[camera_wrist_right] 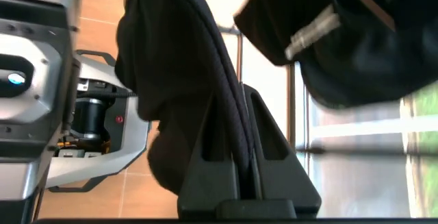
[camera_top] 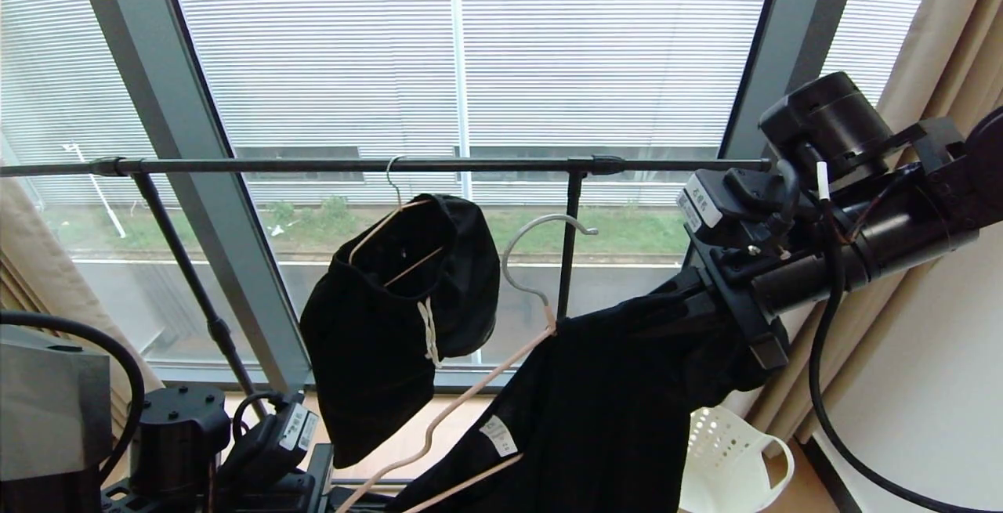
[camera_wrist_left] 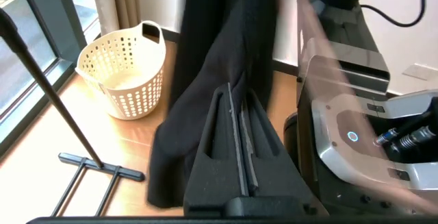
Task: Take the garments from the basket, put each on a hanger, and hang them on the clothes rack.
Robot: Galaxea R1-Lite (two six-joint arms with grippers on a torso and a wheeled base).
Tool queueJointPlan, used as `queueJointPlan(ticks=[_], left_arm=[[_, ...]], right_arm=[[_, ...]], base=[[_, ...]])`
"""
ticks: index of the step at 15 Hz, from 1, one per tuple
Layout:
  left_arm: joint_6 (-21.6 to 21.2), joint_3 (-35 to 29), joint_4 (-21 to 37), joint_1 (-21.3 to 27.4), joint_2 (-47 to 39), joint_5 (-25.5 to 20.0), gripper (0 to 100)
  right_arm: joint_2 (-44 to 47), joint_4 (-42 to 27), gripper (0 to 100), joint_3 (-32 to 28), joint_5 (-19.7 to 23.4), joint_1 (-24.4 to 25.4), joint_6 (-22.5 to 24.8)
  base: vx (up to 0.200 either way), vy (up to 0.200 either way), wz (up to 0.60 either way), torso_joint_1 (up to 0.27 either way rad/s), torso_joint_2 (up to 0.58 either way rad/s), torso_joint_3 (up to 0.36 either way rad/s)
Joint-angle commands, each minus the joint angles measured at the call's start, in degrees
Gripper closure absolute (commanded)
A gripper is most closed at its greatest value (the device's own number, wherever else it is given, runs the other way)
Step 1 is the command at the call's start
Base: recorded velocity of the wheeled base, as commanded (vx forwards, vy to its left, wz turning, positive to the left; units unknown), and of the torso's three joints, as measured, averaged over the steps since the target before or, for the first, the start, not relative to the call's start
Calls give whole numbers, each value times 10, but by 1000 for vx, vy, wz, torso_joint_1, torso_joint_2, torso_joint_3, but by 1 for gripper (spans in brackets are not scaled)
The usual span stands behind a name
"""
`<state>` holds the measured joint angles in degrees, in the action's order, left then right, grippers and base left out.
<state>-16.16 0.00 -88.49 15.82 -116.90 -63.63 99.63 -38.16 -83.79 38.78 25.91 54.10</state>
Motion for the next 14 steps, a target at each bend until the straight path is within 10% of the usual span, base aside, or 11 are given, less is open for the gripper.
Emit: queueJointPlan(ticks=[1,14], left_arm=[[0,0,0,-1,1,0,100],[10,0,0,-14,28,0,100]], right_arm=[[-1,5,100,5,0,-23,0],[-12,49,100,6,-42,-80,4]], base=[[0,0,0,0,0,0],[0,0,0,0,0,0]])
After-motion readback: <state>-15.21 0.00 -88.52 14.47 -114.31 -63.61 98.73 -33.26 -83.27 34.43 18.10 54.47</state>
